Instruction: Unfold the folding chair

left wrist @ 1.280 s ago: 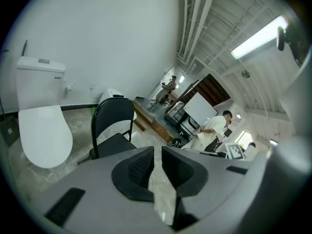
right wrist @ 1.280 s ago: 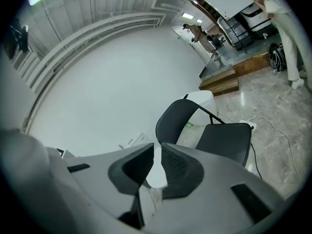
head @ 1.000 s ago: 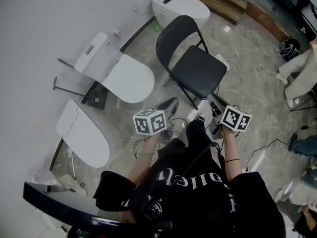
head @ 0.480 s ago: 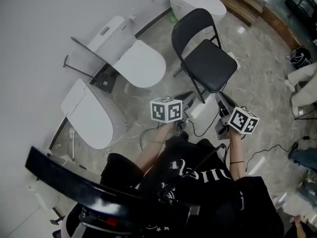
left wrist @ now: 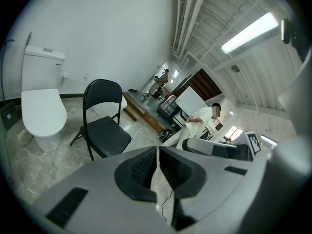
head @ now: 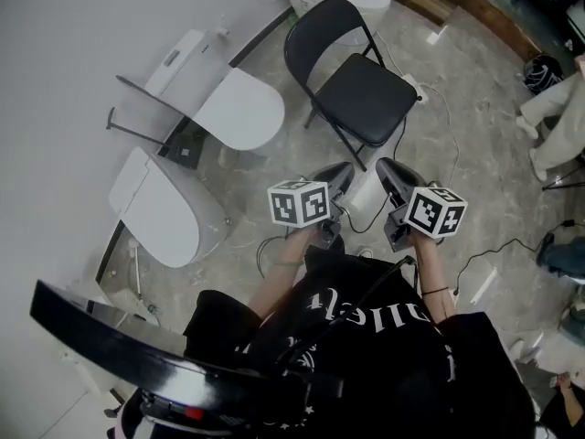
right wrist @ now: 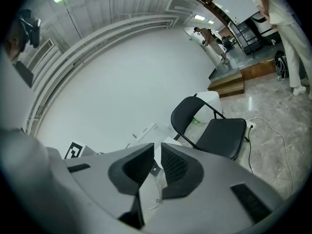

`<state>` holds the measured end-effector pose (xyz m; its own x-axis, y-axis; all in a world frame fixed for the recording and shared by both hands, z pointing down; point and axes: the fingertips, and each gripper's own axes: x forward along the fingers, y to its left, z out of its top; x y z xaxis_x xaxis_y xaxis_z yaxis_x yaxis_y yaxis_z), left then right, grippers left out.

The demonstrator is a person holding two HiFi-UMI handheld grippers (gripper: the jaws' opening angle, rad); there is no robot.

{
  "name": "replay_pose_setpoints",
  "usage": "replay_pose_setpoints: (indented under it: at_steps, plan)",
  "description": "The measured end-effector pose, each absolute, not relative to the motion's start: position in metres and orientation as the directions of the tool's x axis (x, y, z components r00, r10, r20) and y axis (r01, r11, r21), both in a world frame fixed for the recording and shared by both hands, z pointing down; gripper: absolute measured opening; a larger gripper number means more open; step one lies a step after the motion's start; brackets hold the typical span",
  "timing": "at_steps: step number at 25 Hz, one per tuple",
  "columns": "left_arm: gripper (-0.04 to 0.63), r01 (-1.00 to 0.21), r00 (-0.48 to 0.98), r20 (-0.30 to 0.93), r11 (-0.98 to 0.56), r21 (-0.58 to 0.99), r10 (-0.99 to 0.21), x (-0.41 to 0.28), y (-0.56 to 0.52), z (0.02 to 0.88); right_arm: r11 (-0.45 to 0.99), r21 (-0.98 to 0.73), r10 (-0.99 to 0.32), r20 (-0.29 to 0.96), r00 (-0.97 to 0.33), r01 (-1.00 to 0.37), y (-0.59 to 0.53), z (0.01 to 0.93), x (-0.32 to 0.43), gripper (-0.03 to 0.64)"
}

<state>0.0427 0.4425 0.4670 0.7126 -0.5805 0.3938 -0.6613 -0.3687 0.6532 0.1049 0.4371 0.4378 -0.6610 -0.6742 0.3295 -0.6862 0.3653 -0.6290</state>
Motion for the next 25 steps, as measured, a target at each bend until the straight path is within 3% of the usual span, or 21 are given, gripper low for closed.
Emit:
replay_pose_setpoints:
  at_steps: [25]
  plan:
    - [0.021,-0.688,0.691,0.363,-0.414,0.597,-0.625,0.123,0.539,0.447,0.436,-0.589,-0.677,0.285,-0.679,-0.681,0.534,0.429,0.188,0.051]
